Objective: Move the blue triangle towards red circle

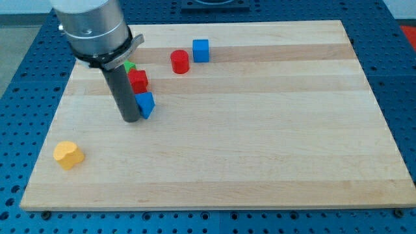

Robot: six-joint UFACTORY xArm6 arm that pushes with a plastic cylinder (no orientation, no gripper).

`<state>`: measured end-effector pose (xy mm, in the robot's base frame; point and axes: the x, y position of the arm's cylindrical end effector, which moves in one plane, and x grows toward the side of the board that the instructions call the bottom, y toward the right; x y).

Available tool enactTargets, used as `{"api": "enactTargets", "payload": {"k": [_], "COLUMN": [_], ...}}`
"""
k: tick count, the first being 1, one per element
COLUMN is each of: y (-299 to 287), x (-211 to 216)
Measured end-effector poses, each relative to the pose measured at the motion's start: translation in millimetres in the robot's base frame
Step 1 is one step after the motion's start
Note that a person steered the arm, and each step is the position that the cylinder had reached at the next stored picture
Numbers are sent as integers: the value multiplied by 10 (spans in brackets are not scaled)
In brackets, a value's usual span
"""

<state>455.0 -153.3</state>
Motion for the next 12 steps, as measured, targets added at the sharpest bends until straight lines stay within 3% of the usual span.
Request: {"api": "enactTargets", "payload": {"k": [5, 12], "y": [389, 426], "x": [-190, -505]}}
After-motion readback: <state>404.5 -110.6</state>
